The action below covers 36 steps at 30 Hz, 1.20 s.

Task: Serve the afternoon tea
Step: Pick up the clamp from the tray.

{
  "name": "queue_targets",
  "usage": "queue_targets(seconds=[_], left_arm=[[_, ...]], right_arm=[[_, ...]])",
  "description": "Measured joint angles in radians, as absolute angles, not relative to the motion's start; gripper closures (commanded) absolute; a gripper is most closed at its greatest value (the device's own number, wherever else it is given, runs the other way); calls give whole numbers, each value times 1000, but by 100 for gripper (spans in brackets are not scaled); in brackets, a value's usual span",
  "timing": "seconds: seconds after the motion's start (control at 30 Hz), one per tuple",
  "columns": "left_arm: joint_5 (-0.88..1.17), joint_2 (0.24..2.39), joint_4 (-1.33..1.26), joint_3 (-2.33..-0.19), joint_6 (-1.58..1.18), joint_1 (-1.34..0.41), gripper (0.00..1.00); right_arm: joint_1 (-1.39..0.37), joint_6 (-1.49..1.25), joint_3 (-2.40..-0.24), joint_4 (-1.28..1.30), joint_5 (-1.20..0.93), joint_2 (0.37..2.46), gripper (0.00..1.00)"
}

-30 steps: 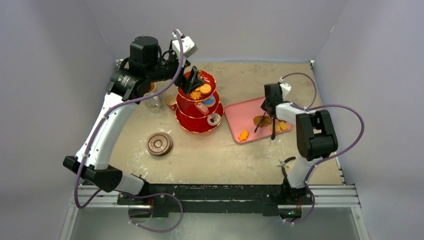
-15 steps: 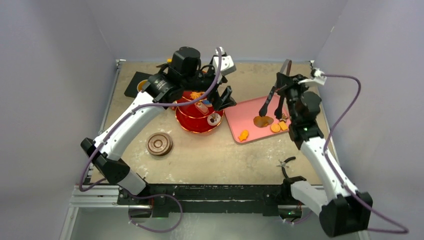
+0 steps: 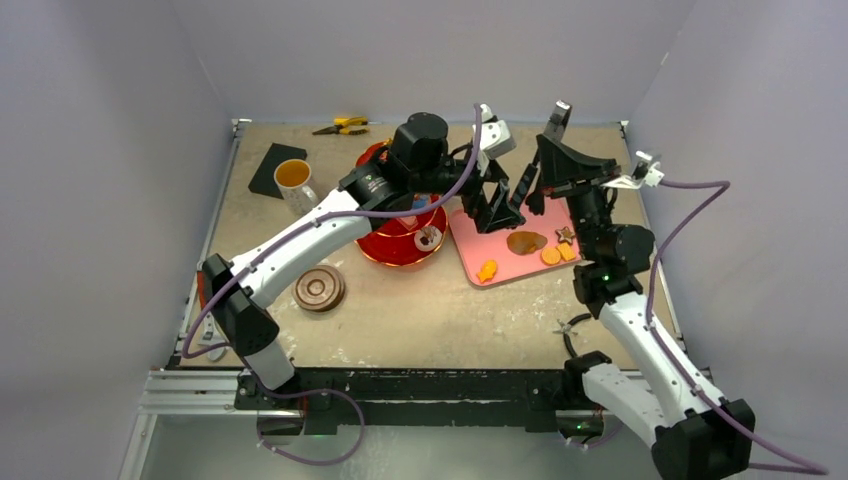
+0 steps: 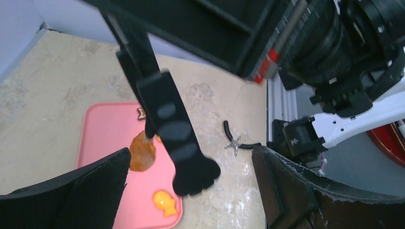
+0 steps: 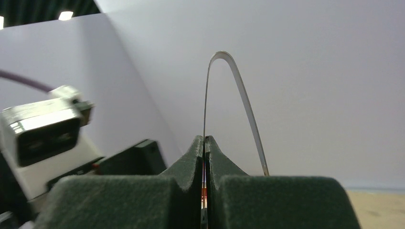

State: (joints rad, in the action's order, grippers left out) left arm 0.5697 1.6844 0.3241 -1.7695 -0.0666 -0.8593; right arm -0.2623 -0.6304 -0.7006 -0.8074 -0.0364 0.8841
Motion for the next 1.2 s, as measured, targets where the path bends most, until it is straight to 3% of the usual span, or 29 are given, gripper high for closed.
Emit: queue_targets(seconds=[0.1, 0.27, 0.5, 0.63, 0.7, 0.8, 0.97, 1.13, 1.2], left_arm=[[559, 1686, 291, -1769, -72, -867, 20], [527, 1687, 271, -1769, -60, -874, 54], [455, 1676, 273, -1696, 6, -876, 60], [420, 1675, 279, -1686, 24, -880, 83], [402, 1675, 270, -1687, 23, -879, 100], [396, 1675, 275, -1699, 23, -865, 100], [423, 1655, 299, -1699, 56, -865, 100], [491, 1607, 347, -1686, 141, -841, 100], [542, 1592, 371, -1686, 166, -823, 100]], right_arm=[[-349, -616, -701, -867, -21, 899, 100], [-406, -593, -701, -915, 17, 932, 100], [-413, -578, -701, -939, 44, 935, 100], [-419, -578, -701, -940, 43, 938, 100], [-419, -581, -701, -936, 34, 935, 100], [-420, -587, -706, -917, 31, 927, 97], [-421, -603, -741, -802, -21, 879, 78], [-421, -581, -801, -650, -105, 835, 33], [-415, -553, -834, -561, -156, 822, 21]])
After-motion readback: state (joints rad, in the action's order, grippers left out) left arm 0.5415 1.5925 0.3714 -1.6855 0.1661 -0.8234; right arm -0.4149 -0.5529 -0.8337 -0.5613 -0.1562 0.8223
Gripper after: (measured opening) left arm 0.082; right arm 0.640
